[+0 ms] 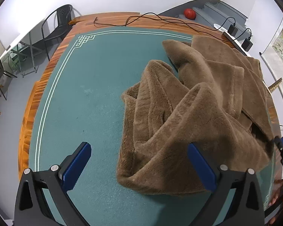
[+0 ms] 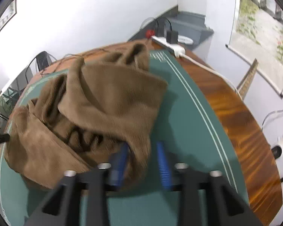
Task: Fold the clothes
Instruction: 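Lift the grasped fleece with the right gripper and shake it out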
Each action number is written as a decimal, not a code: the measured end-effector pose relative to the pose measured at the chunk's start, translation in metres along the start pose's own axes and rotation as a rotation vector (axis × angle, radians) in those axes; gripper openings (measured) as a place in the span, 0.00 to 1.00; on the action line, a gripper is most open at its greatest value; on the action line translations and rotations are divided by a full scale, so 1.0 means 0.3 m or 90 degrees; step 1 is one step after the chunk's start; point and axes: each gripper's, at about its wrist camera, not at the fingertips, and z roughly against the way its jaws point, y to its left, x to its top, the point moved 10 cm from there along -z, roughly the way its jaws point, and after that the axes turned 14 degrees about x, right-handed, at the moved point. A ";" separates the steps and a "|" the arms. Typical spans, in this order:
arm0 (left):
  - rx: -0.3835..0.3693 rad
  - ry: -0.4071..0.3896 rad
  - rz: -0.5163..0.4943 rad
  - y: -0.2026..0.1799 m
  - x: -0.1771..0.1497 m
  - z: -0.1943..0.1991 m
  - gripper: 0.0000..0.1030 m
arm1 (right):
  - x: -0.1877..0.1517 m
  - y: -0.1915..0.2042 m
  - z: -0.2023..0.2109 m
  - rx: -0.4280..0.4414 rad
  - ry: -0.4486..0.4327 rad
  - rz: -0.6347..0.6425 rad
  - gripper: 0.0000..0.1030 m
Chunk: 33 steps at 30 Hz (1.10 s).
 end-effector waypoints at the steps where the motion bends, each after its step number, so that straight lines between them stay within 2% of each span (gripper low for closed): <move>1: 0.001 0.000 0.002 0.005 -0.003 0.000 0.99 | 0.024 0.026 0.009 -0.001 -0.016 0.019 0.77; 3: 0.003 0.004 0.013 0.023 -0.009 -0.002 0.99 | 0.065 0.073 0.007 0.003 -0.030 0.057 0.77; 5: 0.003 0.011 0.023 0.038 -0.013 -0.006 0.99 | 0.083 0.129 -0.017 0.014 -0.021 0.113 0.77; 6: 0.002 0.014 0.027 0.043 -0.015 -0.008 0.99 | 0.085 0.164 -0.036 0.018 -0.007 0.150 0.77; 10: 0.001 0.017 0.032 0.048 -0.030 -0.006 0.99 | 0.073 0.251 -0.182 -0.023 0.057 0.310 0.77; 13: 0.005 0.018 0.023 0.046 -0.049 0.002 0.99 | 0.061 0.250 -0.303 -0.030 0.115 0.335 0.77; 16: 0.010 0.022 0.023 0.054 -0.067 0.003 0.99 | 0.087 0.223 -0.339 0.018 0.116 0.266 0.75; 17: 0.011 0.026 0.027 0.059 -0.073 -0.002 0.99 | 0.103 0.211 -0.328 0.033 0.102 0.237 0.65; 18: 0.012 0.031 0.030 0.062 -0.080 -0.007 0.99 | 0.121 0.192 -0.307 0.043 0.086 0.206 0.47; 20: 0.011 0.040 0.037 0.062 -0.089 -0.015 0.99 | 0.153 0.147 -0.259 0.046 0.052 0.152 0.31; 23: 0.008 0.042 0.037 0.048 -0.089 -0.012 0.99 | 0.184 0.036 -0.169 0.008 0.000 0.091 0.29; 30: 0.000 0.035 0.026 0.006 -0.076 0.007 0.99 | 0.156 -0.300 0.023 -0.099 -0.073 -0.095 0.29; 33: 0.001 0.034 0.023 0.003 -0.072 0.006 0.99 | 0.052 -0.427 0.038 -0.098 -0.053 -0.201 0.29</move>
